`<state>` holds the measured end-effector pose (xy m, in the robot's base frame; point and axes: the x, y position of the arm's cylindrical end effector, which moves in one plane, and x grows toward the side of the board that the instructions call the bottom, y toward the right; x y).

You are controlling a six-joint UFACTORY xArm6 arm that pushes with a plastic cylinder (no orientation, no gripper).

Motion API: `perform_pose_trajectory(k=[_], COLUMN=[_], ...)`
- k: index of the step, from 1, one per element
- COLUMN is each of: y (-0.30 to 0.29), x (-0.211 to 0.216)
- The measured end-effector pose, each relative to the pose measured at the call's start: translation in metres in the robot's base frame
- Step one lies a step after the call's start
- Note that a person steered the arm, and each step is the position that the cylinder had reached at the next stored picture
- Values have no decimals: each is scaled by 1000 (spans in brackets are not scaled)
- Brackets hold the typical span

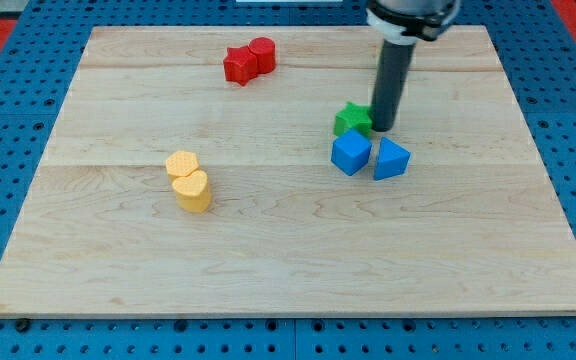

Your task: Move green star to the green circle

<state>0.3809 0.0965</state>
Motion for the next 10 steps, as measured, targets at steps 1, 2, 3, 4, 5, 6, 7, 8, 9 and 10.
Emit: perform_pose_trajectory(k=[1, 2, 3, 4, 5, 6, 7, 8, 9, 10], y=[-27, -32, -52, -104, -127, -95, -80, -80, -76, -40], x=[-5, -29, -58, -49, -6, 34, 32, 5, -17, -31])
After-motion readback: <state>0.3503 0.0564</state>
